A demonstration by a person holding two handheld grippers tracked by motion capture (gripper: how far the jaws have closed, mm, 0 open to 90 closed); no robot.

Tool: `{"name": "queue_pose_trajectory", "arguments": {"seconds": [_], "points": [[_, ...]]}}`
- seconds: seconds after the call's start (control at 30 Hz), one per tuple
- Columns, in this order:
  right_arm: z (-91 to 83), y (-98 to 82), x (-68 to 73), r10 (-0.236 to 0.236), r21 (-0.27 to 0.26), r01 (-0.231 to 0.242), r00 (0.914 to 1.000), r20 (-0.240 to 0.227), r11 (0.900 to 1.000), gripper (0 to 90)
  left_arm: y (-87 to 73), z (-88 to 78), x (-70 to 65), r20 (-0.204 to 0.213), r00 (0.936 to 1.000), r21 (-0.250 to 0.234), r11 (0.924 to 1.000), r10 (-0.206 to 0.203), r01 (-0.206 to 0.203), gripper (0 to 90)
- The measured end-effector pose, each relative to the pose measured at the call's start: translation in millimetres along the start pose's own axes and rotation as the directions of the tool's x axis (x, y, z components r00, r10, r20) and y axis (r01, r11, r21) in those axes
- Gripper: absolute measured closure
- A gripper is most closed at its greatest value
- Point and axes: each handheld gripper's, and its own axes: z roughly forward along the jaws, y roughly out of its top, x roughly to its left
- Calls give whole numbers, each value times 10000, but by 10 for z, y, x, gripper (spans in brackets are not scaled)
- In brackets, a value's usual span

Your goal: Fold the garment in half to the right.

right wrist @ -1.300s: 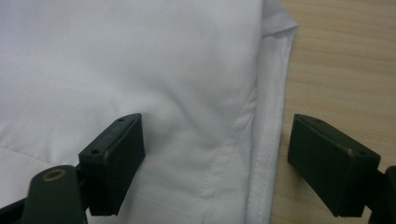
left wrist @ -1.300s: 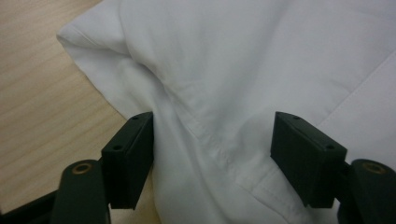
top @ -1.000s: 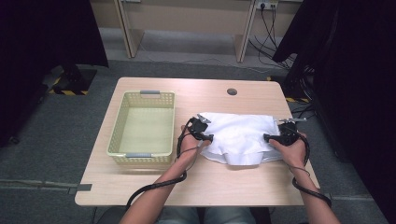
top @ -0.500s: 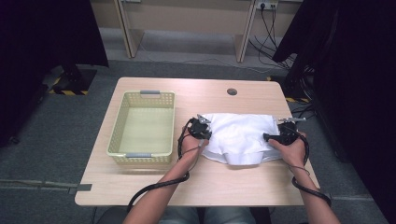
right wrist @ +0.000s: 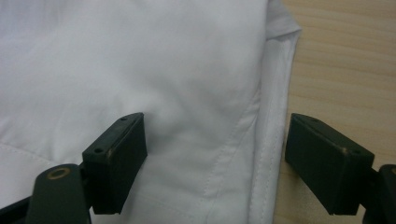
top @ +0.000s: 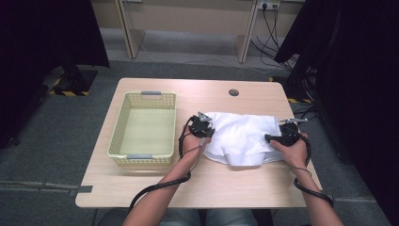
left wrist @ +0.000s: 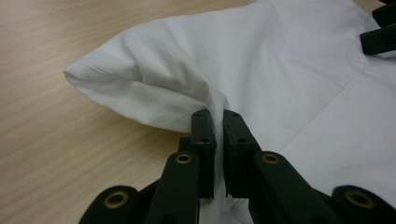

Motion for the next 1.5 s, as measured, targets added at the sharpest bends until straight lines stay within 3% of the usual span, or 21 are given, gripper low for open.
{"name": "queue_pose_trajectory", "arguments": {"seconds": [0.7,1.0,1.5], "points": [[28,34,77,-161,6,161,9998,-122,9999,224,332,-223,-193,453,9989,-1032,9947,83,-35,841],[47,51,146,-315,5,315,9992,-245,9995,225,416,-267,-262,420,9984,-1241,9917,390,-335,844],[81,79,278,-517,-27,517,9978,-411,9987,225,529,-314,-379,662,9962,-1531,9872,564,-457,845]]}}
